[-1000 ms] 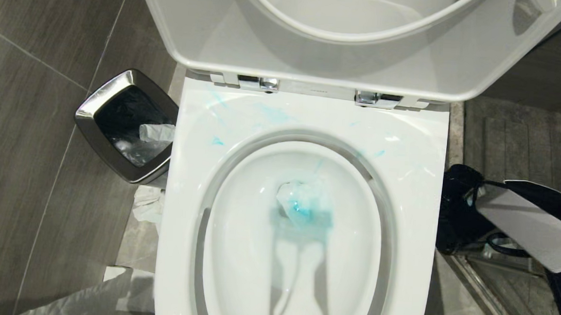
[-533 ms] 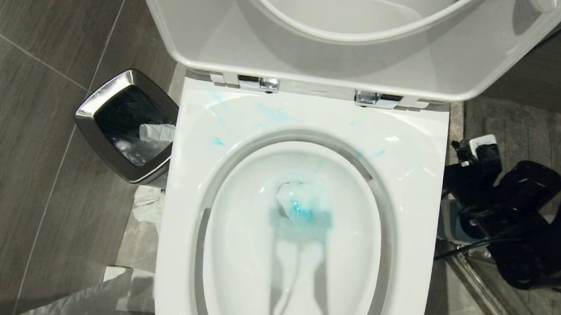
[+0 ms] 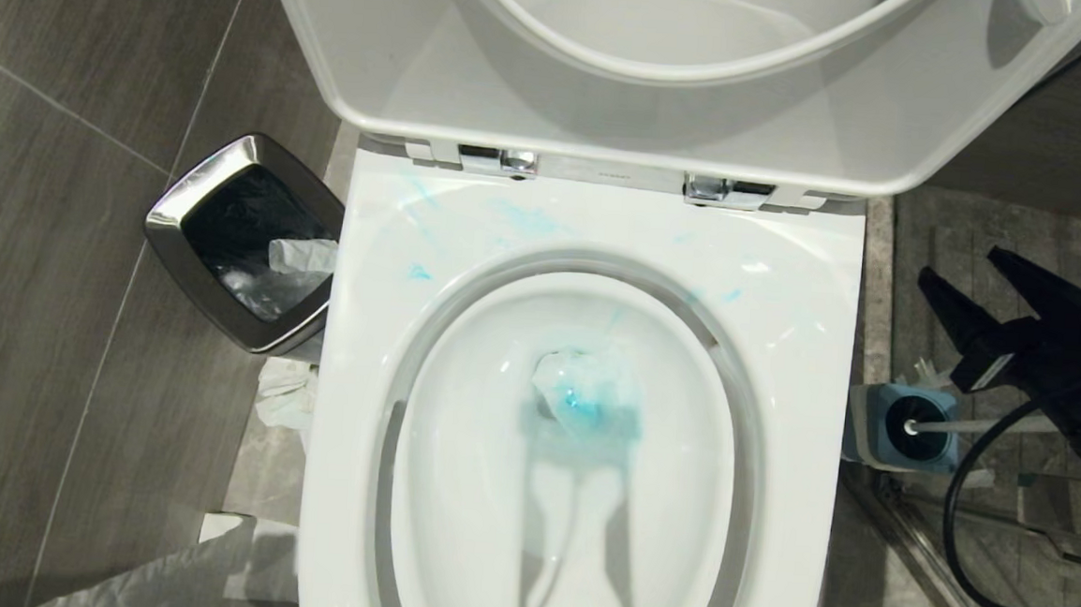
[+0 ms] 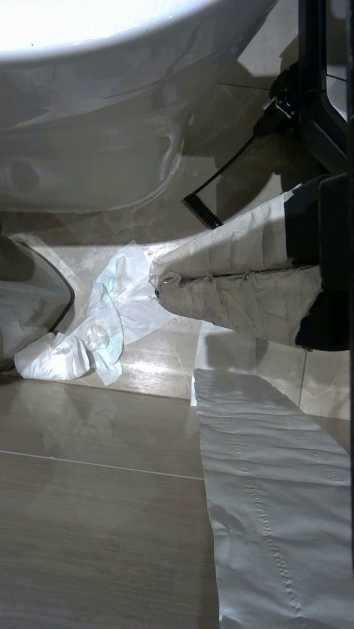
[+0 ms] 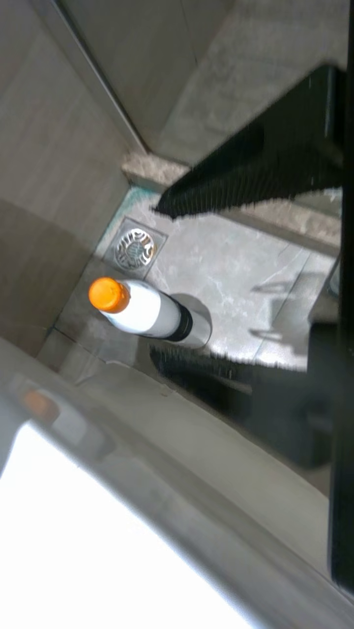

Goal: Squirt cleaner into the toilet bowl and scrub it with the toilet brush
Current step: Scrub the toilet bowl

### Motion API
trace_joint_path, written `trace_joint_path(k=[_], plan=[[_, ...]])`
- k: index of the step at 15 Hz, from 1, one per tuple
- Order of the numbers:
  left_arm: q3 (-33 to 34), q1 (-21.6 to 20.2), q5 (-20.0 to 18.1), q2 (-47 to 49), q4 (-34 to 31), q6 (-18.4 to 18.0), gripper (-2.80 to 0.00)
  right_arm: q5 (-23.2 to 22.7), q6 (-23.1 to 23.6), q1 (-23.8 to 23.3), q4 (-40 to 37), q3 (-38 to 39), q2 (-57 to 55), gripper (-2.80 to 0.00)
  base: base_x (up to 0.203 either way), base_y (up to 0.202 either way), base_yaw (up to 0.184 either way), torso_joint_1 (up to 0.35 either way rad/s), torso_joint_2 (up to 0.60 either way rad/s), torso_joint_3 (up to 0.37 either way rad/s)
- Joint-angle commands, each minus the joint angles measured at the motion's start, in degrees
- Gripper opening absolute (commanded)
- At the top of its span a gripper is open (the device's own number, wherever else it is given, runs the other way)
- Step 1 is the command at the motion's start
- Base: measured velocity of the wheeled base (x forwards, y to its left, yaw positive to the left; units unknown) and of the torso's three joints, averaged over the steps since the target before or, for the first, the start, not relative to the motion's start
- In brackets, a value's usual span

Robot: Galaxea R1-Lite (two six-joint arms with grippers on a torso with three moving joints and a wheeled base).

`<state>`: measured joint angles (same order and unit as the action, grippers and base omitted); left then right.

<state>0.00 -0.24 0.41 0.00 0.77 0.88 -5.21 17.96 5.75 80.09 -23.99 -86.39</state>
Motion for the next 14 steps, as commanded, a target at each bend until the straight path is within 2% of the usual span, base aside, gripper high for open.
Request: trace_joint_path(k=[1,2,6,9,14], plan=[[0.4,0.0,0.0,0.0,0.0,0.0,-2.8,0.1,0.3,0.1,-2.0,0.5,6.8,-2.8,0.0,0.0,0.0,0.0,0.0,0.0],[0.4,0.0,0.0,0.0,0.0,0.0,-2.8,0.5,0.4,0.1,-3.8,0.2,8.4,-2.8,0.0,0.0,0.0,0.0,0.0,0.0],[0.4,0.0,0.0,0.0,0.0,0.0,-2.8,8.0,0.4,0.1,-8.4,-4.4,11.9,-2.8,0.0,0.0,0.0,0.0,0.0,0.0],[0.4,0.0,0.0,0.0,0.0,0.0,-2.8,12.6,0.5,-0.2,-17.4,-10.6,17.0,-2.8,0.0,0.0,0.0,0.0,0.0,0.0],[0.4,0.0,0.0,0.0,0.0,0.0,-2.8,14.1,0.5,-1.9,-22.2,-8.6,24.8,-2.8,0.0,0.0,0.0,0.0,0.0,0.0]])
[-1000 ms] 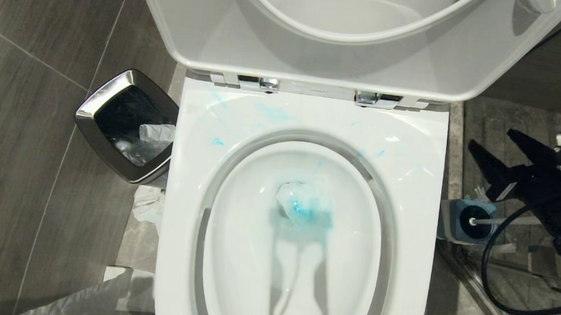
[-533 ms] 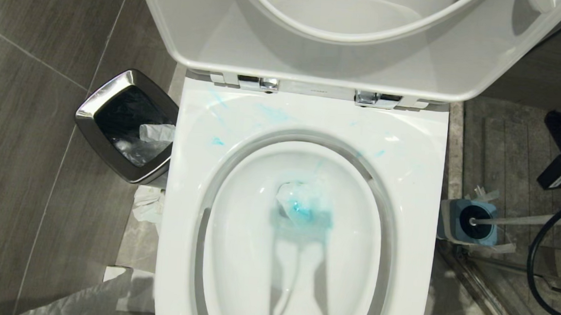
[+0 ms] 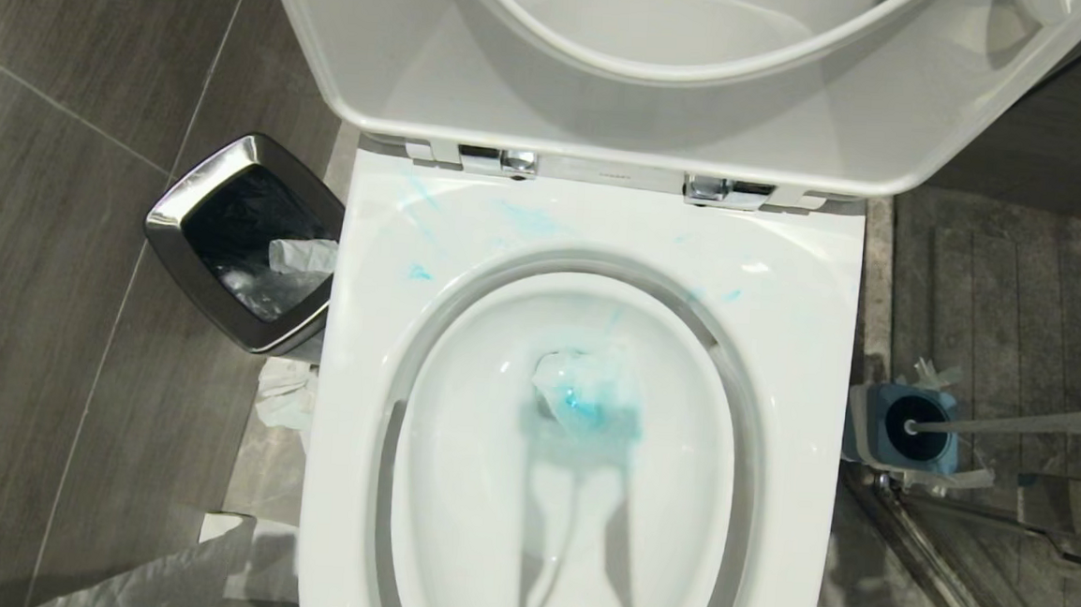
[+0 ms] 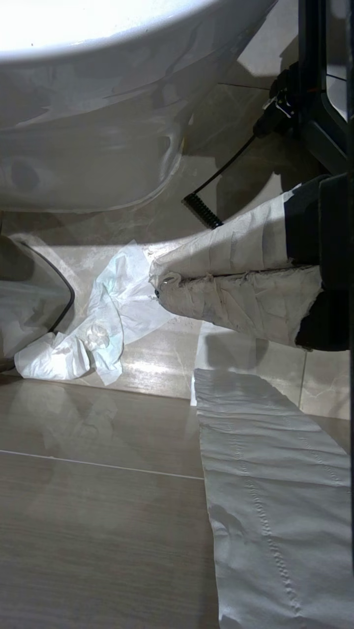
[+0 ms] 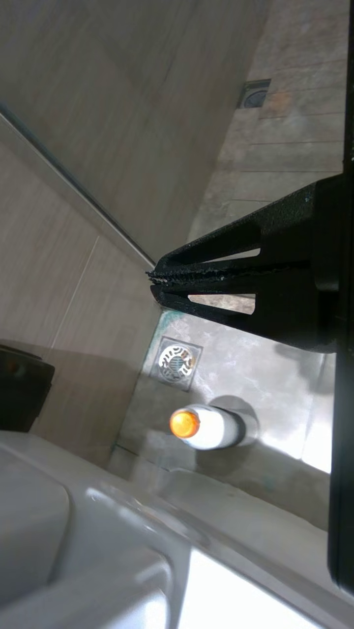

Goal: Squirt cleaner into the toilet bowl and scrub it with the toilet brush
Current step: Scrub the toilet bowl

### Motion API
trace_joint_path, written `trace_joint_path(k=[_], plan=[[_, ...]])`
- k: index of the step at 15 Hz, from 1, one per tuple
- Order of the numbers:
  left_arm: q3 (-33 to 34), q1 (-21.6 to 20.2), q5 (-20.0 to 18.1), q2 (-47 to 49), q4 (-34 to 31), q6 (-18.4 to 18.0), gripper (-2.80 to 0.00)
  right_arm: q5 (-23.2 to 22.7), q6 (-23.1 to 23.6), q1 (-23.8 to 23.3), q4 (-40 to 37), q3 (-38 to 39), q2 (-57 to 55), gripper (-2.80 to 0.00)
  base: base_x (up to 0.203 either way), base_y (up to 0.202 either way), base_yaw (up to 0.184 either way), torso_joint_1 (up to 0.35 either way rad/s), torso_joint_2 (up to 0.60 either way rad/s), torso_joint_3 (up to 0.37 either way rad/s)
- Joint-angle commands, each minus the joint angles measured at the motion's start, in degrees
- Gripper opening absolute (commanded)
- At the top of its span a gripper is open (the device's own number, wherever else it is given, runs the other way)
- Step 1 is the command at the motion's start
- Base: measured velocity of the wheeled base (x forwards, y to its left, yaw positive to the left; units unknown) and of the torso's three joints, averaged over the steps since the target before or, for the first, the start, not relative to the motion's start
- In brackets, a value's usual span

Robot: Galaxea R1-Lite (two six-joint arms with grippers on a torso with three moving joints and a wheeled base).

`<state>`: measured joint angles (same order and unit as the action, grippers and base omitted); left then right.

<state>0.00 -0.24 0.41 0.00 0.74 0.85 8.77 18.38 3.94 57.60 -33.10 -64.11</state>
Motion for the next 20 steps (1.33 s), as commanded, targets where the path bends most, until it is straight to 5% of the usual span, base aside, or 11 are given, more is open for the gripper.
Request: trace_joint_path(k=[1,4,9,13,16,20], plan=[[0.4,0.0,0.0,0.0,0.0,0.0,-2.8,0.0,0.2,0.0,0.0,2.4,3.3,-2.8,0.0,0.0,0.0,0.0,0.0,0.0],[0.4,0.0,0.0,0.0,0.0,0.0,-2.8,-1.3,2.1,1.5,-0.9,7.1,5.1,-2.8,0.0,0.0,0.0,0.0,0.0,0.0],[0.4,0.0,0.0,0.0,0.0,0.0,-2.8,-16.8,-2.8,-2.7,-18.8,11.1,12.9,-2.8,0.0,0.0,0.0,0.0,0.0,0.0],[0.4,0.0,0.0,0.0,0.0,0.0,-2.8,-32.3,-19.2,-7.3,-34.2,12.5,20.6,-2.8,0.0,0.0,0.0,0.0,0.0,0.0],[0.4,0.0,0.0,0.0,0.0,0.0,-2.8,-33.9,-29.7,-7.2,-34.8,13.3,19.4,-2.8,0.0,0.0,0.0,0.0,0.0,0.0],[0.4,0.0,0.0,0.0,0.0,0.0,-2.8,-34.2,-33.7,-4.5,-34.5,12.7,17.1,-2.8,0.0,0.0,0.0,0.0,0.0,0.0]])
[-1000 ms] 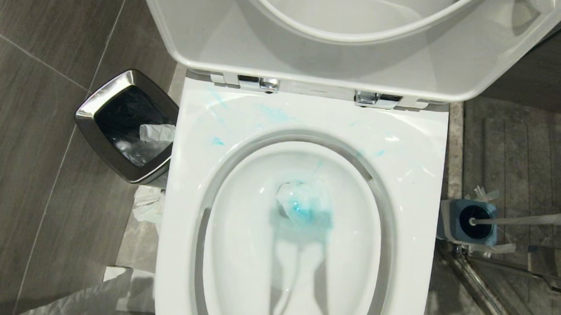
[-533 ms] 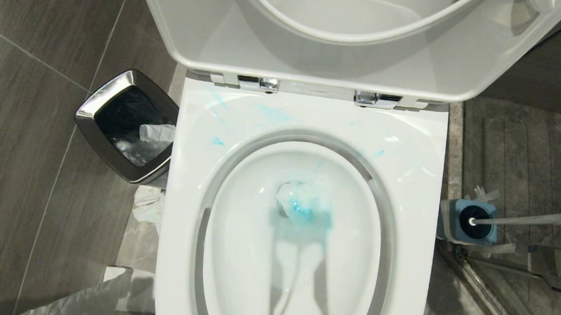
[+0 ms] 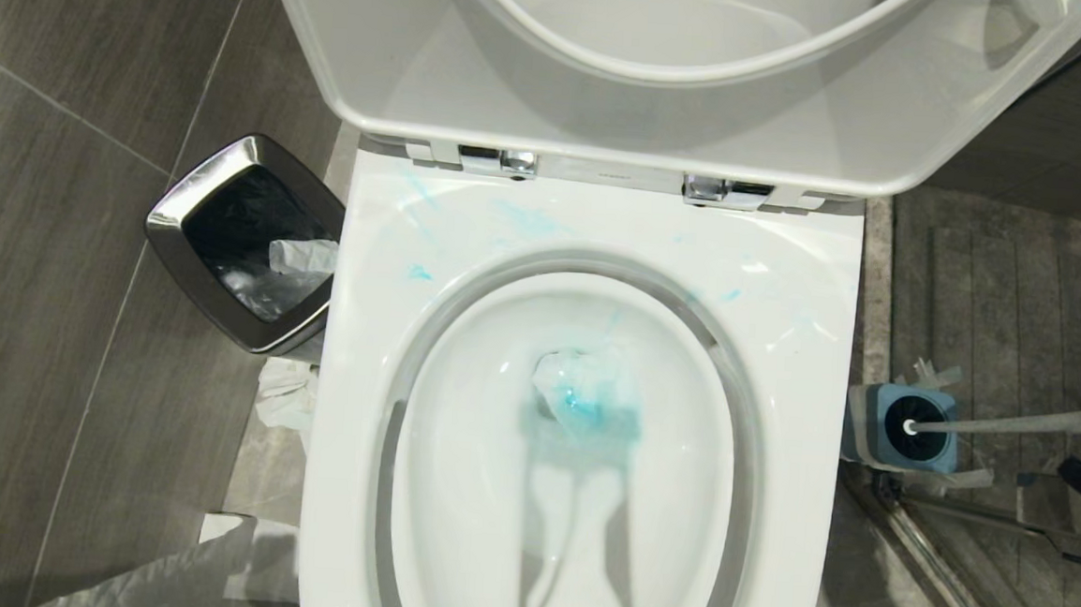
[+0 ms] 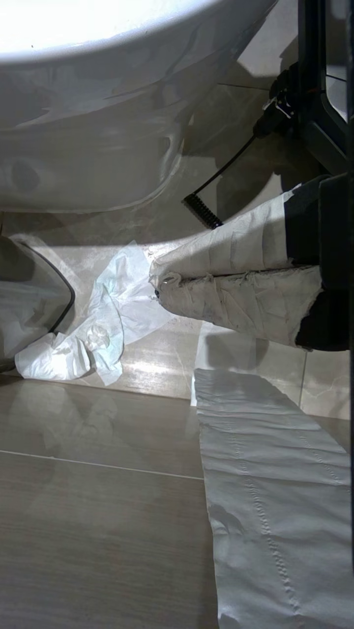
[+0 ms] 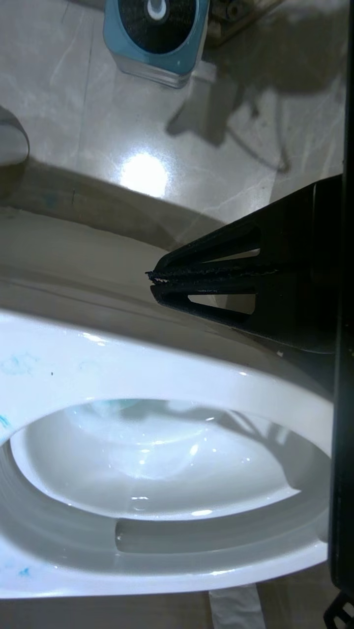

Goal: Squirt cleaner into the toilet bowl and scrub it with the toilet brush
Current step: Scrub the toilet bowl

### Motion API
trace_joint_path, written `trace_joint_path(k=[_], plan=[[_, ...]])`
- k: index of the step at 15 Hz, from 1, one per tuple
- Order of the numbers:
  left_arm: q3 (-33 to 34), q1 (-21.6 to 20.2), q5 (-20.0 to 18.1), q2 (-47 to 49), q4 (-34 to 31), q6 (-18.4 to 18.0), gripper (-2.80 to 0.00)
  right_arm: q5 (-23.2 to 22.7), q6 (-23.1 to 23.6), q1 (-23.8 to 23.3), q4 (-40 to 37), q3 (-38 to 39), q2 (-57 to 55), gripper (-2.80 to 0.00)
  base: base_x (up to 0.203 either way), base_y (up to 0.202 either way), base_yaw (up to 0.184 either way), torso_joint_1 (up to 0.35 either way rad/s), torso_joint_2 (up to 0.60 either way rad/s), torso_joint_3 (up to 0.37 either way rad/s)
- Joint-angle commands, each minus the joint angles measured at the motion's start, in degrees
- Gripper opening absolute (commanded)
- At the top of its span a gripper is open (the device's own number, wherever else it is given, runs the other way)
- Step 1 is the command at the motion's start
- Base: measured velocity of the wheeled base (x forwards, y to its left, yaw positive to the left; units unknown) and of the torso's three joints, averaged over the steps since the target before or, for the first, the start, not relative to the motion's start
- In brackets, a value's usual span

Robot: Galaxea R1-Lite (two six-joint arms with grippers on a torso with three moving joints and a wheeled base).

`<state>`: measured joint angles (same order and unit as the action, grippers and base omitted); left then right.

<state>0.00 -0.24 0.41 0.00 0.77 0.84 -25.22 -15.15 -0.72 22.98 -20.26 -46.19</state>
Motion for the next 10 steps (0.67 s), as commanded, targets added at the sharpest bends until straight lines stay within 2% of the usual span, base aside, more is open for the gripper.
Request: trace_joint_path(k=[1,2,5,8,10], plan=[[0.4,0.0,0.0,0.0,0.0,0.0,-2.8,-0.2,-0.1,1.4,0.1,-0.3,-0.9,-2.8,0.0,0.0,0.0,0.0,0.0,0.0],[0.4,0.0,0.0,0.0,0.0,0.0,-2.8,-0.2,0.0,2.9,0.1,-0.9,-1.6,-2.8,0.0,0.0,0.0,0.0,0.0,0.0],[0.4,0.0,0.0,0.0,0.0,0.0,-2.8,-0.1,-0.1,3.3,0.8,-3.1,-5.9,-2.8,0.0,0.0,0.0,0.0,0.0,0.0],[0.4,0.0,0.0,0.0,0.0,0.0,-2.8,0.1,-2.2,3.3,10.7,-3.1,-11.6,-2.8,0.0,0.0,0.0,0.0,0.0,0.0],[0.4,0.0,0.0,0.0,0.0,0.0,-2.8,0.2,-2.7,3.4,13.5,-3.8,-14.2,-2.8,0.0,0.0,0.0,0.0,0.0,0.0]])
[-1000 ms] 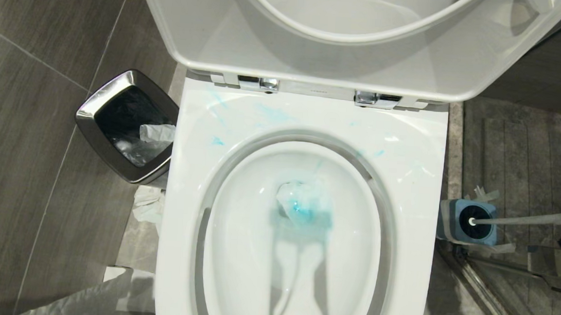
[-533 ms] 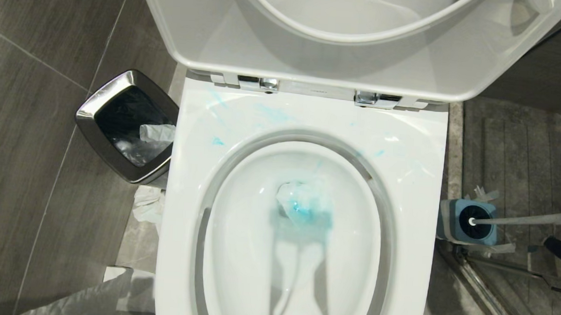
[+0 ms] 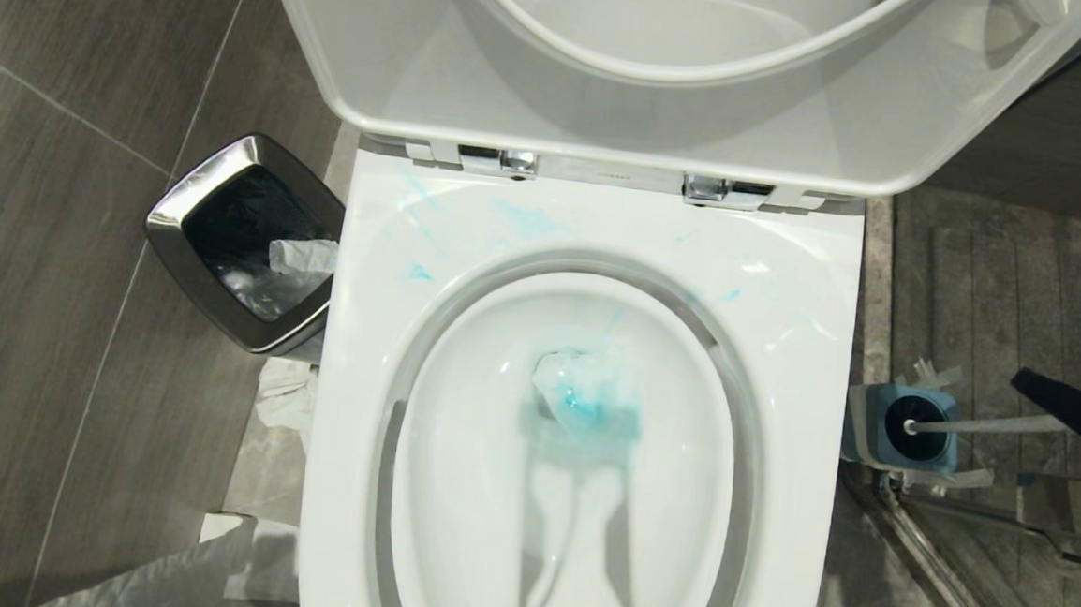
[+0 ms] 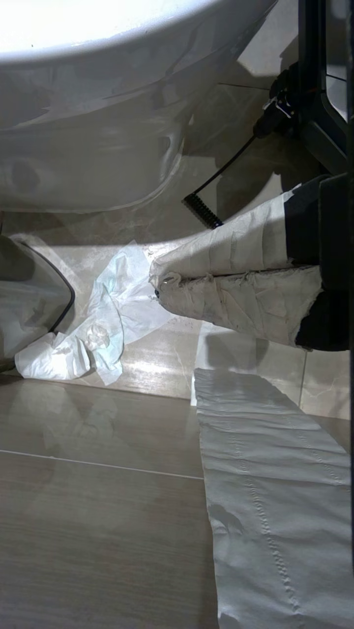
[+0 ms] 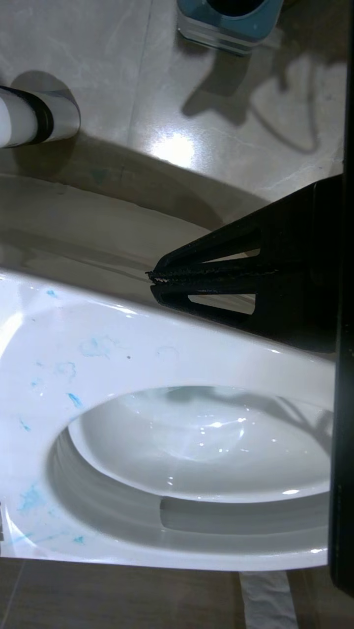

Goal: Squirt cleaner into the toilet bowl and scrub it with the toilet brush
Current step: Scrub the toilet bowl

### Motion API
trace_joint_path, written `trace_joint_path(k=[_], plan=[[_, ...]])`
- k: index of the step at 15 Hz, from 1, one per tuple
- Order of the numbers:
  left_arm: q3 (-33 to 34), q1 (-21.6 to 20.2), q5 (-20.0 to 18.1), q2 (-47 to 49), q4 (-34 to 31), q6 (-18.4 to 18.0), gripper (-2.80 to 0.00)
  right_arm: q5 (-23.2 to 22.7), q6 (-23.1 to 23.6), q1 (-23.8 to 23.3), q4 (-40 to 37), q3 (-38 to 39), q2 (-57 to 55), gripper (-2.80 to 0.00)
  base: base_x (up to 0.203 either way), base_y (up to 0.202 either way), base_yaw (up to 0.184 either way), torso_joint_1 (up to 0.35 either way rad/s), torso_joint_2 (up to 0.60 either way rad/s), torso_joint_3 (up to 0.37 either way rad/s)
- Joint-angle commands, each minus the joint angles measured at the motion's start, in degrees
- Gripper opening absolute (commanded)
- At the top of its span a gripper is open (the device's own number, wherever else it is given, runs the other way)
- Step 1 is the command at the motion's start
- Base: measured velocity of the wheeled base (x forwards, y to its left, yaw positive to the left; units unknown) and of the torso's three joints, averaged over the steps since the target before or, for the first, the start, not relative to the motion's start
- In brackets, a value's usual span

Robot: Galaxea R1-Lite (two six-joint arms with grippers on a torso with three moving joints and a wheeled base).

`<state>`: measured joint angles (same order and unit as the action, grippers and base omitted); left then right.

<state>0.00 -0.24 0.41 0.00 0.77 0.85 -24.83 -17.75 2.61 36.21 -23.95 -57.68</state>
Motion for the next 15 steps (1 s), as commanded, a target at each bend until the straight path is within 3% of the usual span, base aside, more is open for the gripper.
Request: trace_joint_path(k=[1,15], plan=[[0.4,0.0,0.0,0.0,0.0,0.0,-2.8,0.0,0.0,0.0,1.0,-0.6,-3.5,-2.8,0.0,0.0,0.0,0.0,0.0,0.0],[0.4,0.0,0.0,0.0,0.0,0.0,-2.8,0.5,0.1,1.4,1.1,-1.8,-4.6,-2.8,0.0,0.0,0.0,0.0,0.0,0.0]])
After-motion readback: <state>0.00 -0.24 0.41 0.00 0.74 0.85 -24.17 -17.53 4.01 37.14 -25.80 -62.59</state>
